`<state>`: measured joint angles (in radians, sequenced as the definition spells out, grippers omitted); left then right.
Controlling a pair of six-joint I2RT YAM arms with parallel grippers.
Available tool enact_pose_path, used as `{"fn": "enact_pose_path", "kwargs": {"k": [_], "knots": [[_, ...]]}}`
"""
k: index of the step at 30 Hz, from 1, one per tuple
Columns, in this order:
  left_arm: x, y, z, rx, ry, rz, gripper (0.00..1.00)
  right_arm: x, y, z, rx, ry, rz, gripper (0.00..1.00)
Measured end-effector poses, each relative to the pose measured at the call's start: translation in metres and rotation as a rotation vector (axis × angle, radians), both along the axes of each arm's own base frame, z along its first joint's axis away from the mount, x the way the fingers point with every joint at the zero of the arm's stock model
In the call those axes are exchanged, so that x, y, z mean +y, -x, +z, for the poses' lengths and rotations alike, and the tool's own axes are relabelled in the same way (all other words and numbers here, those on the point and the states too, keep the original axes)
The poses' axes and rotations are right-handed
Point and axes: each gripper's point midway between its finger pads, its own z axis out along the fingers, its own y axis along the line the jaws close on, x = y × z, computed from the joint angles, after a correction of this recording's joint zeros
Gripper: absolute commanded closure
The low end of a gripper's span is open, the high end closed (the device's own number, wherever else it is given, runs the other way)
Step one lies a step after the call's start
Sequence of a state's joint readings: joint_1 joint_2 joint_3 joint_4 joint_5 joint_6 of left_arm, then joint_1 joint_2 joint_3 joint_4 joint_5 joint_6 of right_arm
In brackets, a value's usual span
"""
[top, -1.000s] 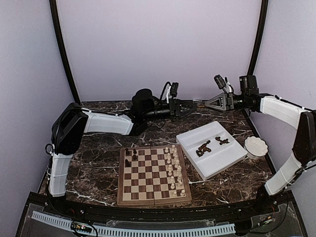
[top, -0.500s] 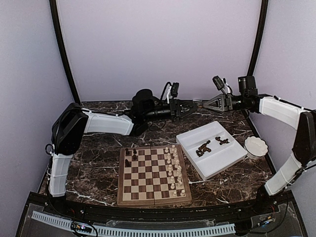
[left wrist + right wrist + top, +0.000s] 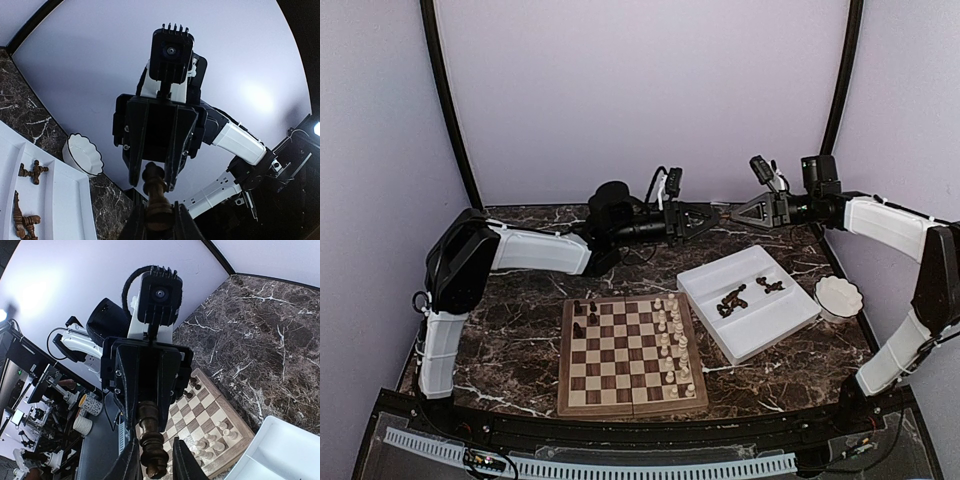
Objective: Set up the chess pieces on the board
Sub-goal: Pass from the left arm to the right
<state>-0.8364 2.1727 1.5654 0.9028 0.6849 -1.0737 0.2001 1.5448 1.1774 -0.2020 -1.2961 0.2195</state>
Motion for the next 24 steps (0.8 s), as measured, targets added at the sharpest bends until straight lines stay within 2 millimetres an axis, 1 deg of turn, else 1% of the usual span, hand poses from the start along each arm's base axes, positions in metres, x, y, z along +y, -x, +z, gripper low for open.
{"fn": "enact_pose_path", "kwargs": {"k": [4,7,8,9,11,13,17,19,21,24], "knots": [[0.0,-0.001,-0.001,0.002,0.0,0.008,0.98,0.001,0.0,0.0,0.0,0.003,-0.003,0.88],[0.0,-0.002,-0.001,0.003,-0.001,0.013,0.93,0.001,-0.002,-0.001,-0.005,0.005,-0.008,0.92],[0.0,-0.003,-0.001,0.004,-0.001,0.014,0.89,0.001,-0.002,-0.001,-0.006,0.005,-0.009,0.93],[0.0,-0.003,-0.001,0.002,-0.002,0.016,0.87,0.001,-0.002,-0.001,-0.008,0.005,-0.01,0.95],[0.0,-0.004,-0.002,-0.002,-0.006,0.02,0.72,0.001,-0.003,-0.001,-0.011,0.008,-0.013,0.97],[0.0,-0.006,-0.005,-0.011,-0.016,0.033,0.63,0.0,-0.004,-0.003,-0.017,0.018,-0.022,0.99],[0.001,-0.011,-0.024,-0.017,-0.082,0.073,0.53,-0.002,-0.008,-0.008,-0.03,0.068,-0.054,1.0],[0.006,-0.012,-0.032,-0.031,-0.121,0.1,0.5,-0.003,-0.01,-0.009,-0.046,0.097,-0.071,1.0],[0.016,-0.01,-0.04,-0.044,-0.176,0.127,0.48,-0.004,-0.014,-0.004,-0.082,0.124,-0.085,1.0],[0.043,-0.008,-0.043,-0.086,-0.252,0.186,0.48,-0.006,-0.021,0.005,-0.161,0.179,-0.113,1.0]]}}
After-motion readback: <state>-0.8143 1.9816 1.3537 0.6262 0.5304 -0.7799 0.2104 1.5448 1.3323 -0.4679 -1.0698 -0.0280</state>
